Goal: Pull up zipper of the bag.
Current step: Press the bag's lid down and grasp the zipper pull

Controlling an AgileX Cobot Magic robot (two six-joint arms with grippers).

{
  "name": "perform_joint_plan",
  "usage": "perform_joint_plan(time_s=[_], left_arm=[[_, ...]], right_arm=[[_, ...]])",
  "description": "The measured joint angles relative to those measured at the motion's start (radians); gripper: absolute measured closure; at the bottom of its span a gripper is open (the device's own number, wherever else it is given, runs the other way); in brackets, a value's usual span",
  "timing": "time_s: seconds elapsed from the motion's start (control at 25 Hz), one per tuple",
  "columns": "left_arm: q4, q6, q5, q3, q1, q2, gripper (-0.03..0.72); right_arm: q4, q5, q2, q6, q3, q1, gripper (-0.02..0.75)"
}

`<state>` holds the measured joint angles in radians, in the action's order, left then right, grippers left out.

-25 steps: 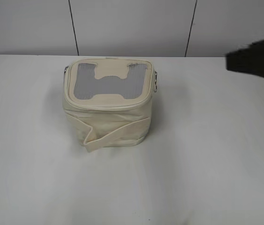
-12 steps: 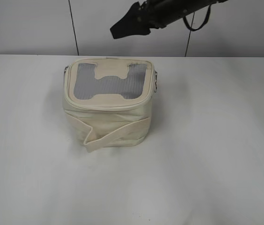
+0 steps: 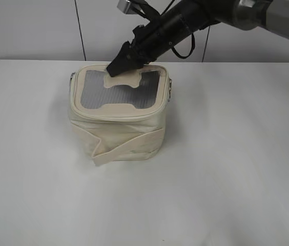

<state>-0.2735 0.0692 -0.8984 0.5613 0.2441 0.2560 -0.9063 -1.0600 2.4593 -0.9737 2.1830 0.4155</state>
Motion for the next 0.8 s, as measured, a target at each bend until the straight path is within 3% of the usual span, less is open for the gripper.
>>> perform_joint_plan(time_s=[0.08, 0.16, 0.28, 0.4, 0.52, 0.6, 0.68, 0.8], left_arm=[[-0.023, -0.009, 0.143, 0.0, 0.092, 0.085, 0.446], [-0.021, -0.014, 0.296, 0.001, 0.175, 0.191, 0.448], [0.016, -0.023, 0.473, 0.023, 0.258, 0.362, 0.477], [0.029, -0.088, 0.529, 0.077, 0.255, 0.533, 0.511], [-0.007, -0.19, 0.533, 0.152, 0.183, 0.687, 0.522], [-0.125, -0.358, 0.521, 0.205, 0.095, 0.764, 0.524], [-0.353, -0.596, 0.459, 0.259, -0.016, 0.856, 0.526], [-0.784, -1.054, 0.217, 0.304, -0.262, 1.017, 0.529]], right_arm=[[0.004, -0.003, 0.0, 0.002, 0.004, 0.0, 0.575], [0.005, -0.015, 0.0, 0.003, 0.007, 0.0, 0.678], [0.005, -0.019, 0.0, 0.004, 0.007, 0.0, 0.682], [0.004, -0.02, 0.0, 0.005, 0.007, 0.0, 0.682], [0.003, -0.024, 0.0, 0.009, 0.007, 0.0, 0.682], [0.003, -0.028, 0.0, 0.011, 0.007, 0.0, 0.682], [0.003, -0.029, 0.0, 0.011, 0.007, 0.0, 0.682], [0.003, -0.03, 0.0, 0.011, 0.007, 0.0, 0.682]])
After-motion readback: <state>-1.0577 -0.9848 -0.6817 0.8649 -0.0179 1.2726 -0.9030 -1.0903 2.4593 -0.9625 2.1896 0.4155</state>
